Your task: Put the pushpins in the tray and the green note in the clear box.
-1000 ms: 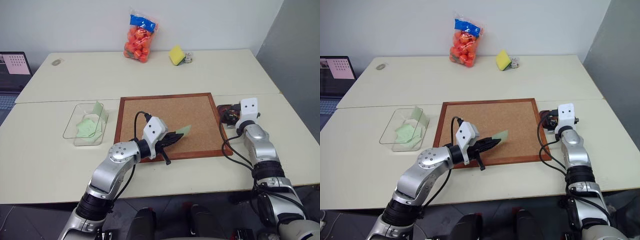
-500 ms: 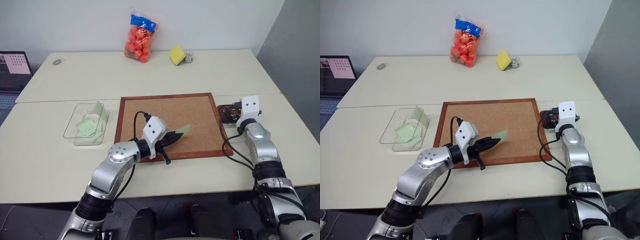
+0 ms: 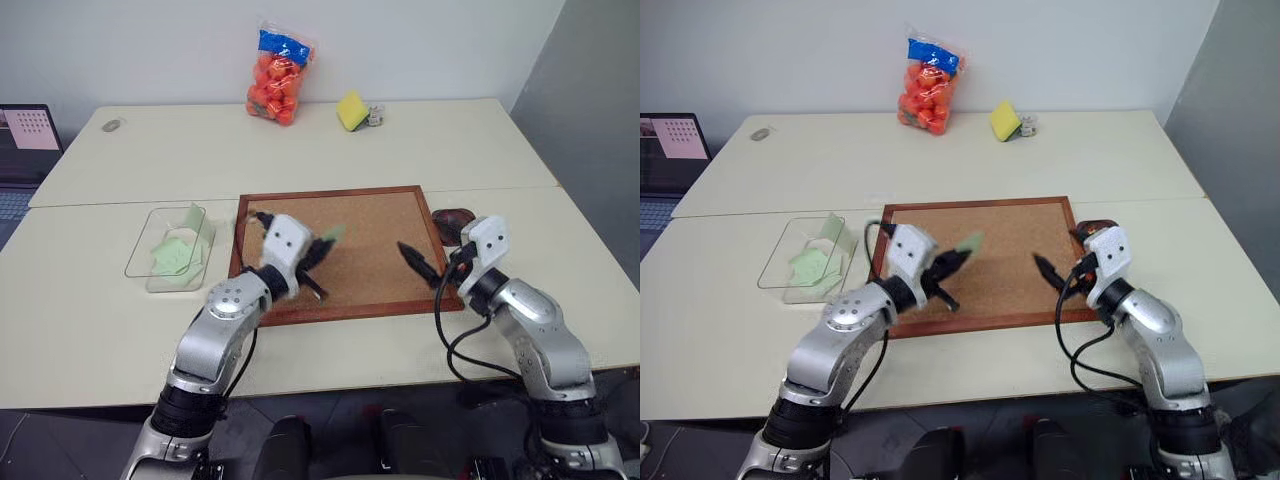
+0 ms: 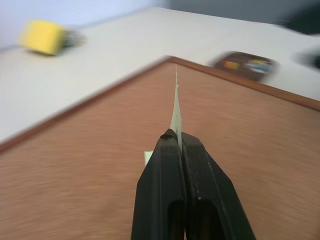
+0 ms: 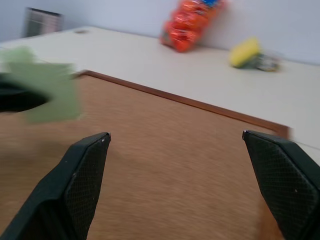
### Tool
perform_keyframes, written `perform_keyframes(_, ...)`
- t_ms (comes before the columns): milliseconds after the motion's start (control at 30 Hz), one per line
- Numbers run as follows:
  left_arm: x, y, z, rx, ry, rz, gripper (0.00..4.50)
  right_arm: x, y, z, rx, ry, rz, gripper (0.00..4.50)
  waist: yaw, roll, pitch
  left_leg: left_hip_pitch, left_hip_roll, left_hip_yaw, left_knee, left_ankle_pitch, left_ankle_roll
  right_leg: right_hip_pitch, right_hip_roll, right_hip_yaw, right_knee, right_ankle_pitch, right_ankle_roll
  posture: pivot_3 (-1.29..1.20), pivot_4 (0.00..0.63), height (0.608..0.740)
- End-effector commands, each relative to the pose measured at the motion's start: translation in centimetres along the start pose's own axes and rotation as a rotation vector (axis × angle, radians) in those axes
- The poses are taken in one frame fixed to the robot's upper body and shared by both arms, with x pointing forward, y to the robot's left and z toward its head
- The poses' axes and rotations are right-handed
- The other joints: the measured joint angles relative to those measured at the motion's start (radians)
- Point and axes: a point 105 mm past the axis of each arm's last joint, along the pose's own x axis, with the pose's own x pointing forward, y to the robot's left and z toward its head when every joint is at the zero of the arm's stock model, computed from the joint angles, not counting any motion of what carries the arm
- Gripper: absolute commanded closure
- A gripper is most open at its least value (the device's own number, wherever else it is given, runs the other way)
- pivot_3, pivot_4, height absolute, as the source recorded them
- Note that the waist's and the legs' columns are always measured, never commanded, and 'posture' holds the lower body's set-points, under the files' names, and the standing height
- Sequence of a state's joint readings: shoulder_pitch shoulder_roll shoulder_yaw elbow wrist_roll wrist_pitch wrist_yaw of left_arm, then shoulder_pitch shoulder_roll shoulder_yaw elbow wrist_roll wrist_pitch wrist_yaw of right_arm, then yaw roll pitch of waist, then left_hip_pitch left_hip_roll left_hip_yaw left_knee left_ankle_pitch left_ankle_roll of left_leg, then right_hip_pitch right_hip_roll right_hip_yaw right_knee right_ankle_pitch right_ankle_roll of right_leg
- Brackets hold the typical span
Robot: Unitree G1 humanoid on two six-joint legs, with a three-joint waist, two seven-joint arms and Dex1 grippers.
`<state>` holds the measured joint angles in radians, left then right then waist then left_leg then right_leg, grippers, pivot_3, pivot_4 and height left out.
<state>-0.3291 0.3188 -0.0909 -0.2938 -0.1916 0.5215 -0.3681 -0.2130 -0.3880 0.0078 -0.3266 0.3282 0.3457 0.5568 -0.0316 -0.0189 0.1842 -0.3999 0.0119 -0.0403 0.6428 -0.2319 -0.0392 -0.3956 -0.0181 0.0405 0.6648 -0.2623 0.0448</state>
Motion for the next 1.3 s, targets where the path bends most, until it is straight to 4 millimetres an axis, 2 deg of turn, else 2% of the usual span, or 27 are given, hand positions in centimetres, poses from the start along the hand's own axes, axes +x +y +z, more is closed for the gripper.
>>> perform_keyframes(33, -1.2, 3.8, 2.3, 0.04, -0.067, 0.273, 4.5, 0.6, 2.8, 2.8, 0.005, -0.093, 0.124, 0.02, 0.0, -0.001, 0.0, 0.0, 0.0, 0.0, 0.0, 0.0, 0.0, 0.0, 0.0, 0.0, 0.0, 0.0, 0.0, 0.0, 0.15, 0.74)
perform_keyframes(200, -4.8, 9.2, 2.3, 0.119, -0.033, 0.683, 4.5, 1.4, 4.8, 4.0, 0.033, -0.131, 0.214, 0.02, 0.0, -0.001, 0.0, 0.0, 0.0, -0.001, 0.0, 0.0, 0.0, 0.0, 0.0, -0.001, 0.0, 0.001, -0.001, 0.0, 0.15, 0.74)
perform_keyframes(267, -6.4, 10.4, 2.2, 0.13, -0.022, 0.811, 4.5, 1.7, 5.2, 4.0, 0.029, -0.129, 0.233, 0.02, 0.001, -0.001, 0.0, 0.0, 0.0, -0.002, 0.0, 0.0, 0.0, 0.0, 0.0, -0.001, 0.0, 0.001, -0.001, 0.0, 0.15, 0.74)
perform_keyframes(400, -9.0, 11.8, 1.9, 0.125, 0.002, 0.992, 4.5, 2.1, 5.6, 4.2, 0.037, -0.143, 0.278, 0.02, 0.005, -0.001, 0.001, 0.0, 0.0, -0.002, 0.0, 0.0, 0.0, 0.001, 0.0, -0.001, 0.0, 0.001, -0.001, 0.0, 0.15, 0.74)
perform_keyframes(533, -10.5, 12.7, 0.8, 0.067, 0.038, 1.079, 4.5, 2.2, 5.6, 4.3, 0.044, -0.148, 0.287, 0.02, 0.007, -0.002, 0.001, 0.0, 0.0, -0.002, 0.0, 0.0, 0.0, 0.001, -0.001, -0.002, -0.001, 0.001, -0.002, 0.0, 0.15, 0.74)
perform_keyframes(667, -10.6, 13.0, -0.4, -0.017, 0.052, 1.073, 4.5, 2.1, 5.5, 3.8, 0.046, -0.142, 0.285, 0.02, 0.006, -0.002, 0.001, 0.0, 0.0, -0.002, 0.0, 0.0, 0.0, 0.001, -0.001, -0.002, -0.001, 0.002, -0.003, 0.0, 0.15, 0.74)
perform_keyframes(700, -10.4, 12.9, -0.4, -0.021, 0.046, 1.063, 4.13, 2.1, 5.4, 3.6, 0.047, -0.14, 0.283, 0.0, 0.006, -0.003, 0.001, 0.0, 0.0, -0.002, 0.0, 0.0, 0.0, 0.001, -0.001, -0.002, -0.001, 0.002, -0.003, 0.0, 0.15, 0.74)
perform_keyframes(867, -10.3, 13.4, -0.2, -0.01, 0.037, 1.065, 3.28, 2.0, 5.2, 3.3, 0.054, -0.142, 0.263, 0.0, 0.005, -0.003, 0.001, 0.0, -0.001, -0.001, 0.0, 0.0, 0.0, 0.001, -0.001, -0.002, -0.001, 0.003, -0.004, 0.0, 0.15, 0.74)
perform_keyframes(1300, -10.1, 13.4, 0.0, -0.008, 0.029, 1.072, 0.66, 2.1, 4.7, 3.9, 0.056, -0.147, 0.23, 0.0, 0.005, -0.003, 0.001, 0.0, 0.0, -0.001, 0.0, 0.0, 0.0, 0.001, 0.0, -0.002, -0.001, 0.003, -0.004, 0.0, 0.15, 0.74)
